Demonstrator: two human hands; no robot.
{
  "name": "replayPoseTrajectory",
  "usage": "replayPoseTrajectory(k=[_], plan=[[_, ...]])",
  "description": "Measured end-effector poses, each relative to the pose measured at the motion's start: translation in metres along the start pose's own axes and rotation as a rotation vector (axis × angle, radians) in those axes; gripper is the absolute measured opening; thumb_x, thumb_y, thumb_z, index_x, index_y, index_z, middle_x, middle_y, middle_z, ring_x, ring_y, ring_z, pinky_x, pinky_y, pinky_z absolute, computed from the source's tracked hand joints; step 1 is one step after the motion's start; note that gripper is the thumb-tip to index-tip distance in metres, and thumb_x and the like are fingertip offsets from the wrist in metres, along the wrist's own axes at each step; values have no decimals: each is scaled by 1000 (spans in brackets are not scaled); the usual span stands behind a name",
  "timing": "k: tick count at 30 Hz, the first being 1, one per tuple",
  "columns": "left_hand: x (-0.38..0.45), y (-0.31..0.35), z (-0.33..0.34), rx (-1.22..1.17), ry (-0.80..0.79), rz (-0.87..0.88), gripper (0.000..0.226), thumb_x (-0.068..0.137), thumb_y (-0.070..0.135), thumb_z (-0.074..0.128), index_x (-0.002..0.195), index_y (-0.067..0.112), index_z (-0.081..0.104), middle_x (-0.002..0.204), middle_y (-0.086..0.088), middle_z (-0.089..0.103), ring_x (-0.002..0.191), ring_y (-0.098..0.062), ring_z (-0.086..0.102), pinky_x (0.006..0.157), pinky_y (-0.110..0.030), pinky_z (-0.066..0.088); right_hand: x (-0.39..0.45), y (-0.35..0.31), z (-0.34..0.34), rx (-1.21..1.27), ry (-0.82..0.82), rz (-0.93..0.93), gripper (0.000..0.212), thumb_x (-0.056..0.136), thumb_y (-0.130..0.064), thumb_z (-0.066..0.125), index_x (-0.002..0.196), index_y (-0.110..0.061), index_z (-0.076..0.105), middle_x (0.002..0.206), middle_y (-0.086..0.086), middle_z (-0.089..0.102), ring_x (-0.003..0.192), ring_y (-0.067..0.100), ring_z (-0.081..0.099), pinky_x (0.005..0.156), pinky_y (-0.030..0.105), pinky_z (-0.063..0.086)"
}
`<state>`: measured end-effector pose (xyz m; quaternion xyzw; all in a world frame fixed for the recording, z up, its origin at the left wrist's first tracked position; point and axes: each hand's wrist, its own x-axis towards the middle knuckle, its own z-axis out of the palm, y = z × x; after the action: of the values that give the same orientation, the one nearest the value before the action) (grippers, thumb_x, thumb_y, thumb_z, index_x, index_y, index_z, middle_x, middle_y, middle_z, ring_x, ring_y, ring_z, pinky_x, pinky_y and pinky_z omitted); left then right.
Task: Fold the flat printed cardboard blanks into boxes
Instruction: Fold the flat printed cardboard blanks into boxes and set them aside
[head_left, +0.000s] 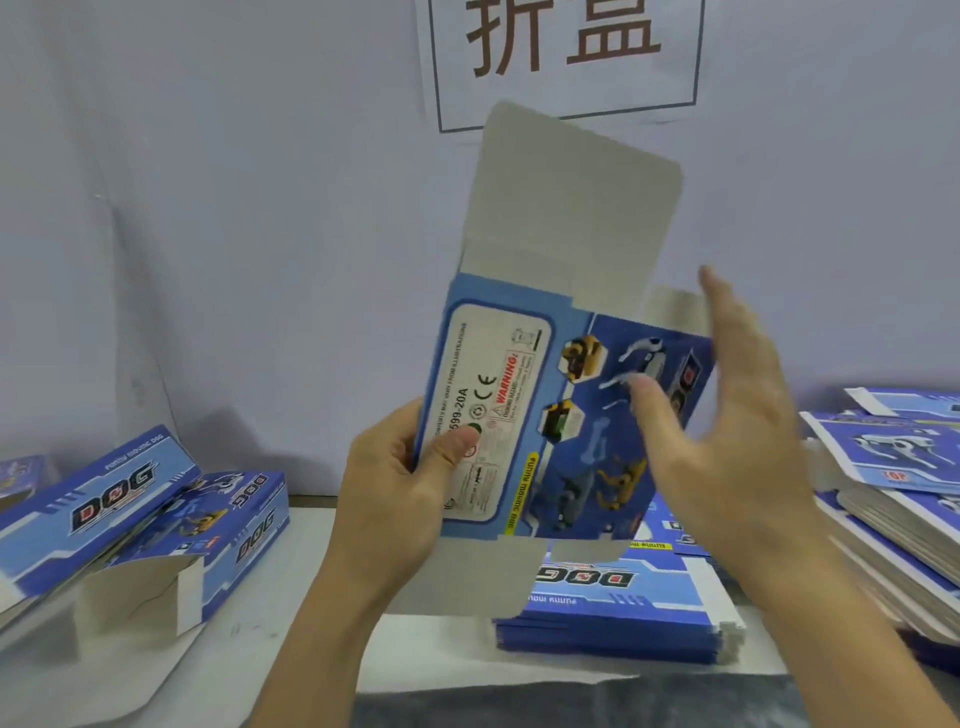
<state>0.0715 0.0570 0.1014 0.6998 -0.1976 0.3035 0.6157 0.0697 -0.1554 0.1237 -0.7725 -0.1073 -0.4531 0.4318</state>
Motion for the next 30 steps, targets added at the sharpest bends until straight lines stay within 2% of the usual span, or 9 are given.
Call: replayPoseTrajectory(k=[3,7,12,15,21,23,25,27,30], plan=[[-1,3,2,16,-81,8,17,83,36,58,96,41,67,96,28,73,90,-1,71,60,-16,56,-5,-2,8,-115,-93,59,73,95,-48,47,152,-54,2,166,-10,-11,154,18,-2,118,56,19],[-3,5,5,41,-195,-1,14,90,38,61,101,43,68,106,24,73,99,-5,70,70,-21,59,-9,1,13,-237,-155,113,76,96,-55,39,157,-36,-2,163,-17,-17,154,18,-7,117,61,18],[-2,5,3,55,-252,-21,21,86,37,60,105,43,67,108,23,73,102,-7,70,77,-27,62,-9,-7,11,-134,-51,53,77,88,-62,47,154,-32,20,160,-9,15,149,16,17,113,51,20],[-2,5,-3,102,-272,-35,26,81,52,63,105,45,67,110,20,73,104,-14,70,78,-34,63,-4,-7,-1,-27,117,44,59,80,-69,62,121,-29,48,123,-3,43,118,24,42,100,52,38],[-2,10,-3,166,-189,50,22,87,39,63,109,41,61,108,26,70,100,0,68,68,-17,58,0,-5,-11,7,199,-7,38,67,-64,69,84,-35,53,84,-20,48,93,12,36,72,26,27],[-1,12,3,219,-99,125,42,87,35,67,122,46,47,117,29,62,110,6,61,70,-13,56,0,-10,-6,80,186,-47,31,75,-49,79,75,-36,51,78,-20,50,80,12,40,66,16,32],[-2,13,10,298,-25,200,78,84,40,78,142,51,26,140,25,45,131,0,47,90,-27,57,-1,-16,-2,123,161,-85,29,79,-37,81,72,-36,53,73,-16,51,73,6,46,64,11,36],[-4,17,17,420,42,254,113,69,63,78,151,54,0,161,17,16,147,4,17,114,-43,37,-2,-23,2,130,141,-100,26,81,-35,81,72,-33,56,68,-14,50,66,6,48,60,19,39],[-4,22,21,537,99,276,128,53,84,67,151,56,-10,166,15,-10,149,6,-8,114,-35,8,-5,-36,4,201,54,-74,21,84,-34,78,73,-30,60,65,-12,61,55,11,62,50,31,47]])
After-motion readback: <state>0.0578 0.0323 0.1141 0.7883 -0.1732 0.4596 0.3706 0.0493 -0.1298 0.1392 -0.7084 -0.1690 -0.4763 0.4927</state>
